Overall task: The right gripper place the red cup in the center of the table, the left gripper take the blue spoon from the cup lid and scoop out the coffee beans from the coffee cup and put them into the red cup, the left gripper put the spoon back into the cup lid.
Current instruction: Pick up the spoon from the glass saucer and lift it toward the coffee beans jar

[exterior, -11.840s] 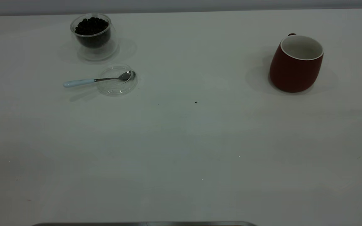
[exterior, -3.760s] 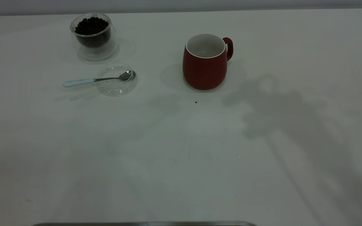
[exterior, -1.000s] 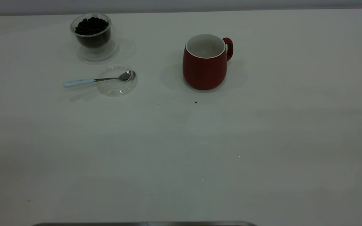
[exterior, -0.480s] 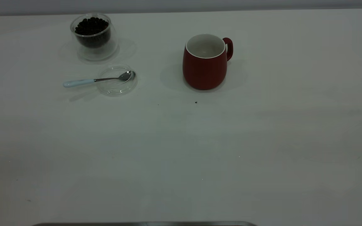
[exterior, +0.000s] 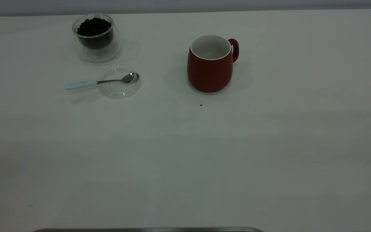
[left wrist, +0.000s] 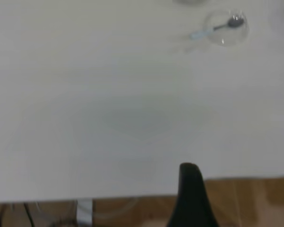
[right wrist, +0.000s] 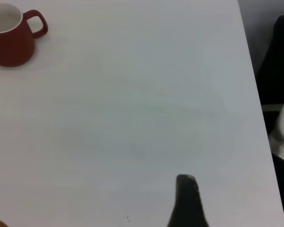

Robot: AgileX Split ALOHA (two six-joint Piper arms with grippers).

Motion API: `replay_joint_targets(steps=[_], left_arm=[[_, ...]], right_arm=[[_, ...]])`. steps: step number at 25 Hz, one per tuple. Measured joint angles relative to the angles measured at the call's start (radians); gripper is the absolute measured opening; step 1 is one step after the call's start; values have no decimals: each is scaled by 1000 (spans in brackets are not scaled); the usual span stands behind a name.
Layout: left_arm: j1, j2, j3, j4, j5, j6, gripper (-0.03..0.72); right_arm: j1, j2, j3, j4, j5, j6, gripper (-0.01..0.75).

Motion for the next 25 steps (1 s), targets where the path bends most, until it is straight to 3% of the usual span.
replay_joint_targets(steps=[3,8,15,20,25], left_arm=[[0,168,-50,-25,-28,-10,595],[0,499,-151,-92,-187,-14,595],[0,1017,-328,-340,-418,136,595],[21,1387,-505,-529,-436,284,595],[115,1695,-675,-698,-367,427,595]], right_arm=[[0,0,0,0,0,0,590],[0,0,0,0,0,0,590],[0,0,0,0,0,0,590],[0,0,0,0,0,0,590],[0,0,0,0,0,0,590]])
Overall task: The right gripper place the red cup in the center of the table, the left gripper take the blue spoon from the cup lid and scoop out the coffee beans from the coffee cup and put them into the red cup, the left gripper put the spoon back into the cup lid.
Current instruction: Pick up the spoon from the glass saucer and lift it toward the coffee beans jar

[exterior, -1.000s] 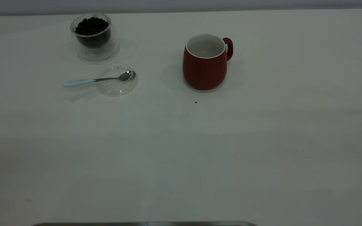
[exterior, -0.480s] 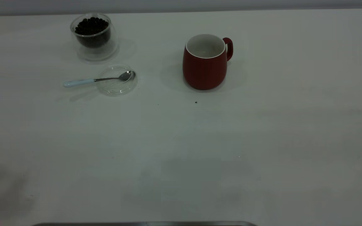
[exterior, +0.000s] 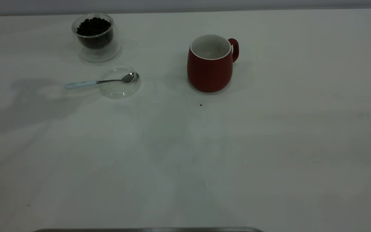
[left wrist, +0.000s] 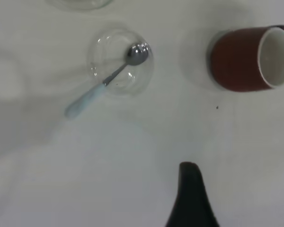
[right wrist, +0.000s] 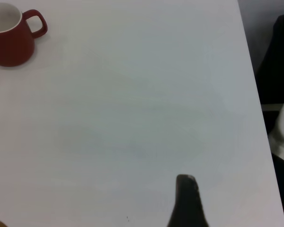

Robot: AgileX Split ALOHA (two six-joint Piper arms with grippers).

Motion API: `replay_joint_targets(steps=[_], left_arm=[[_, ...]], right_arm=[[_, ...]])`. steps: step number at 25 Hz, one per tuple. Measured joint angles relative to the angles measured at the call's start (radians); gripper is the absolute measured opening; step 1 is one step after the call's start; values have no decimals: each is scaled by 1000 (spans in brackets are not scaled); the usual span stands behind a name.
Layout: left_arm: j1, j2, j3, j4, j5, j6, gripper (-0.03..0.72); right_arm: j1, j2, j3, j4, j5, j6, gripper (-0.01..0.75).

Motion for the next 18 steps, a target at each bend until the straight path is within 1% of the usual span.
replay_joint_targets(steps=[4,6,10,14,16,18], left_arm=[[65,129,-28,-173,18,206,595],[97,164,-28,-236,19,279,595],[184,217,-30,-265,19,358,595],[283,301,-34,-277,57,418,595],[307,353,-34,-307,68,453,595],[315,413,-34,-320,76,487,595]], right_arm=[[0,0,0,0,0,0,590],[0,0,0,0,0,0,590],[0,0,0,0,0,0,590],[0,0,0,0,0,0,590],[0,0,0,0,0,0,590],[0,0,0,0,0,0,590]])
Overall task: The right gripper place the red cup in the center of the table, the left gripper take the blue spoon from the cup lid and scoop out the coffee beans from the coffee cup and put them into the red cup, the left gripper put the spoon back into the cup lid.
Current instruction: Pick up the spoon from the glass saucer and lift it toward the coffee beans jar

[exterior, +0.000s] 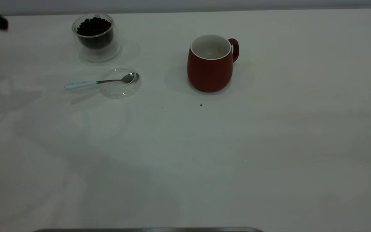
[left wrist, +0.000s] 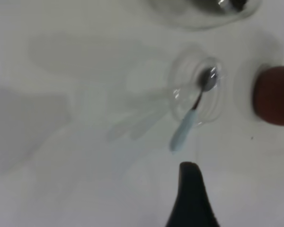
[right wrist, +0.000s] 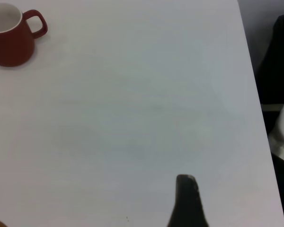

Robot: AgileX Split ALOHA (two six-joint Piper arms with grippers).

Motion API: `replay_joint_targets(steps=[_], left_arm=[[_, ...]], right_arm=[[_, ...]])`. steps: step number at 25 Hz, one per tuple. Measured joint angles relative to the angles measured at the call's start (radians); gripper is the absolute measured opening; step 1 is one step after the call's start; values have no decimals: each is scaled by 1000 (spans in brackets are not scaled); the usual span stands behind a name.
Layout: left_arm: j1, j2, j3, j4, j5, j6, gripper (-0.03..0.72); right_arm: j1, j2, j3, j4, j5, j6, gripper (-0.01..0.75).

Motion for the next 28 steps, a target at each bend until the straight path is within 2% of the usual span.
replay_joint_targets(steps=[5,13,20,28], left_arm=[[1,142,0,-58,9,85,595],[-15,306,19,-356,75,348,595],[-79,375,48,-505,115,498,595],[-150,394,48,-603,120,543,595]], right_arm=[[0,0,0,0,0,0,590],[0,0,0,-5,0,0,590],[0,0,0,0,0,0,590],[0,0,0,0,0,0,590]])
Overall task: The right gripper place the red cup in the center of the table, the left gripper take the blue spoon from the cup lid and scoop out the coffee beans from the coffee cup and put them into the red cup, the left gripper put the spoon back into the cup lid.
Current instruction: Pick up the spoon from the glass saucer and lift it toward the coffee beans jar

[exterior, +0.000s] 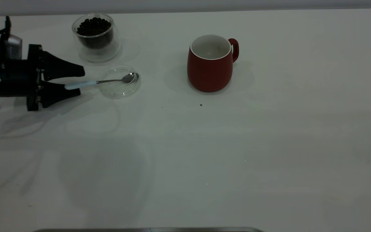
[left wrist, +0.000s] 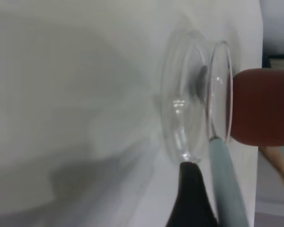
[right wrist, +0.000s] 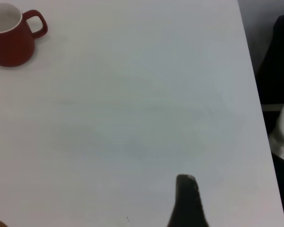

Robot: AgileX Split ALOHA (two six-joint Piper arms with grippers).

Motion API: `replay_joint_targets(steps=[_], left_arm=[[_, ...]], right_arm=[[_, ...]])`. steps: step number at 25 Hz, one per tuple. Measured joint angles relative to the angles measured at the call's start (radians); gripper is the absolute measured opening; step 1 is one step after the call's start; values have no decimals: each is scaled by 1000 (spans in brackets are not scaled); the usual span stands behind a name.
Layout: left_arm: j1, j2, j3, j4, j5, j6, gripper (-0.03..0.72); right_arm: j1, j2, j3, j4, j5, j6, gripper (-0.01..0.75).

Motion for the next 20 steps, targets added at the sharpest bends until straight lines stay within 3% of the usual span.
replay_joint_targets(steps=[5,9,12,20], left_arm=[[-26,1,0,-6,0,3,589],[-29,1,0,-11,-1,3,537],[-29,1,0,-16,-2,2,457],[-29,1,0,-37,-9,2,144]], right_arm=[[0,0,0,0,0,0,590],[0,0,0,0,0,0,590],[0,0,0,0,0,0,590],[0,0,0,0,0,0,590]])
